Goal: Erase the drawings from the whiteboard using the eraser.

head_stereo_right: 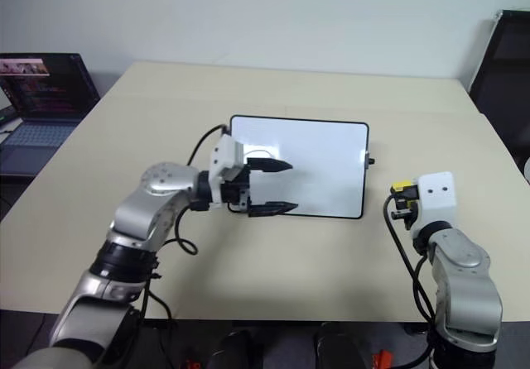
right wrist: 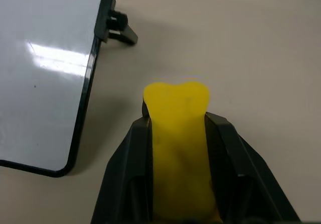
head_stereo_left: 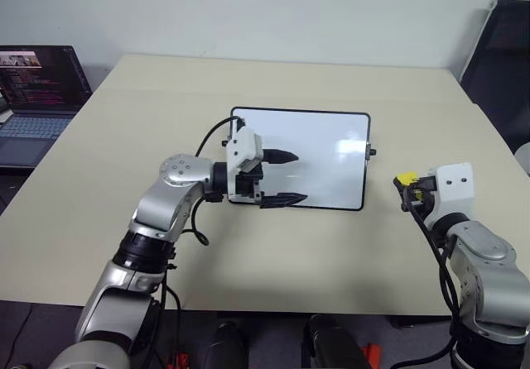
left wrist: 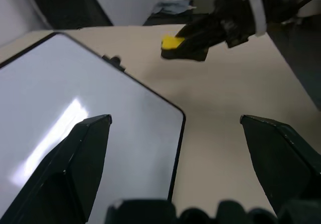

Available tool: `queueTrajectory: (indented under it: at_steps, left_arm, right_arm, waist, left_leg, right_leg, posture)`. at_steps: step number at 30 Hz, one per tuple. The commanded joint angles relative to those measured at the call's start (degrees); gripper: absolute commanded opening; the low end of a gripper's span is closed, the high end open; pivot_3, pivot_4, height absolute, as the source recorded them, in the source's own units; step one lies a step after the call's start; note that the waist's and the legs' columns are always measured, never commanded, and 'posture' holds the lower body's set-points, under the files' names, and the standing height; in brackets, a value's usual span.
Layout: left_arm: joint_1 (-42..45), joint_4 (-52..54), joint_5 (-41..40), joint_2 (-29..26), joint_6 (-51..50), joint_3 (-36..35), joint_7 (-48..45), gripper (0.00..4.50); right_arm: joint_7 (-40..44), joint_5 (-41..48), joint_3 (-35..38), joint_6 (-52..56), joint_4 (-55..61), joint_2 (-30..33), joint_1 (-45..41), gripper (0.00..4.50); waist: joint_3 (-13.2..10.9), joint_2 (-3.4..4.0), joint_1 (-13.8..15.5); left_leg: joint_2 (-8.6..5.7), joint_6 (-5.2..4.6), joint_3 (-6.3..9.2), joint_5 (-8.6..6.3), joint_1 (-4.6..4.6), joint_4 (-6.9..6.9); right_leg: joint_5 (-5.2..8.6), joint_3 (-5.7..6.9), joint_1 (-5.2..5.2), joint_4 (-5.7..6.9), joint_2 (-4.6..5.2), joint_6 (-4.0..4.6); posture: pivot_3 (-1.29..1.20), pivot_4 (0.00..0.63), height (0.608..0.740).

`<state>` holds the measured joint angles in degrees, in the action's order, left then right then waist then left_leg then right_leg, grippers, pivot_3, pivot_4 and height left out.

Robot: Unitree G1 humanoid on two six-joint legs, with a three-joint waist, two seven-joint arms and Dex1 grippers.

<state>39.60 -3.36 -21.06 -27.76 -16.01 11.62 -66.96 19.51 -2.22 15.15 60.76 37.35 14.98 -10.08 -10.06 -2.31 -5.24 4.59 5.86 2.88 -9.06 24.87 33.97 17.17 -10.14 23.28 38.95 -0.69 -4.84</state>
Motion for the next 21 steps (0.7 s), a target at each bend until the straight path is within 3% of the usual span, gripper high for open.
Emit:
queueTrajectory:
  at_steps: [1, 15, 16, 21]
  left_arm:
    - [2.9, -1.8, 1.1, 2.0, 3.1, 1.7, -2.5, 4.50]
    - [7.5, -7.8, 6.0, 9.3, 9.1, 5.5, -5.2, 4.50]
    - [7.5, -7.7, 6.0, 9.4, 9.1, 5.4, -5.1, 4.50]
    - [7.2, -6.8, 5.8, 9.6, 8.3, 5.4, -4.8, 4.50]
  right_arm:
    - [-1.8, 1.5, 2.6, -1.1, -3.6, 0.4, -1.8, 1.10]
    - [-5.1, 5.9, 6.2, -7.1, -20.7, 3.6, -6.9, 1.10]
    - [-5.3, 6.1, 6.3, -7.6, -21.6, 3.8, -6.9, 1.45]
    - [-5.8, 7.1, 6.0, -10.5, -25.0, 4.4, -7.3, 1.45]
  waist:
    - [0.0, 0.00, 0.1]
    - [-0.1, 0.12, 0.2]
    - [-0.1, 0.12, 0.2]
    - [-0.1, 0.15, 0.3]
  left_leg:
    - [0.00, 0.00, 0.00, 0.00, 0.01, -0.01]
    - [-0.01, -0.01, 0.02, -0.01, 0.04, -0.05]
    - [-0.02, -0.01, 0.02, -0.01, 0.04, -0.05]
    - [-0.02, -0.01, 0.03, -0.01, 0.04, -0.04]
  right_leg:
    - [0.00, 0.01, 0.00, 0.00, 0.00, -0.01]
    - [-0.14, 0.02, -0.03, -0.03, -0.01, -0.35]
    - [-0.14, 0.02, -0.03, -0.03, -0.01, -0.36]
    - [-0.14, 0.01, -0.04, -0.03, -0.01, -0.37]
  posture:
    - [0.00, 0.150, 0.740]
    - [0.00, 0.150, 0.740]
    - [0.00, 0.150, 0.740]
    - [0.00, 0.150, 0.740]
